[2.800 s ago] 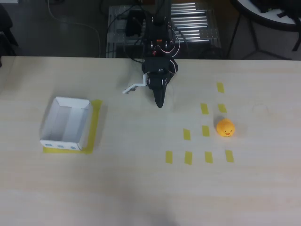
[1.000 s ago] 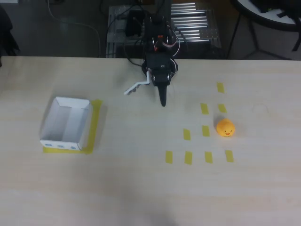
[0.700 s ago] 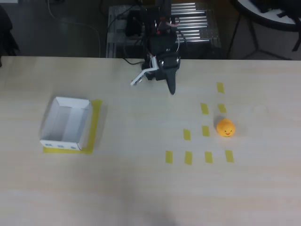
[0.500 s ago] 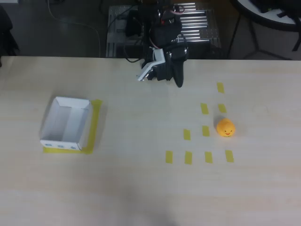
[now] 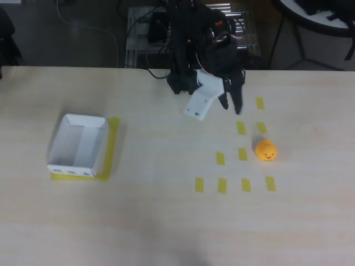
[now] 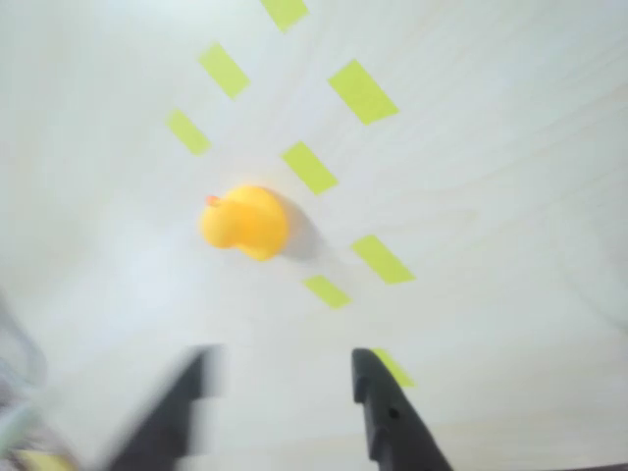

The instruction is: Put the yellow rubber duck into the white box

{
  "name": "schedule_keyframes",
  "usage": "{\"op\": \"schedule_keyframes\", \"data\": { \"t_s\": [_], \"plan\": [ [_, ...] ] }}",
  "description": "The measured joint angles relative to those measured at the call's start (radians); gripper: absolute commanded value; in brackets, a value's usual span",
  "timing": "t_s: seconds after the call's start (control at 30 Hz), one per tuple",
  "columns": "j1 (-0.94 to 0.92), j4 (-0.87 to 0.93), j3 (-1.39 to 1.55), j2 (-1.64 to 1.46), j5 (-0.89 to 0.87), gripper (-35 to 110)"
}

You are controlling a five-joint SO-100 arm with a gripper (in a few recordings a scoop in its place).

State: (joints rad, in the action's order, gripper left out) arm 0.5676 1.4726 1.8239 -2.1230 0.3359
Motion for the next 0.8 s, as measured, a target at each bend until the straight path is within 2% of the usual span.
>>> {"op": "schedule_keyframes", "data": {
  "t_s": [0.2,0.43,0.8],
  "plan": [
    [0.057,0.031,-0.103,0.121,0.123,60],
    [0.089,0.055,-0.250,0.305,0.202,60],
    [0.098,0.015,-0.334,0.629,0.252,59]
  ]
}}
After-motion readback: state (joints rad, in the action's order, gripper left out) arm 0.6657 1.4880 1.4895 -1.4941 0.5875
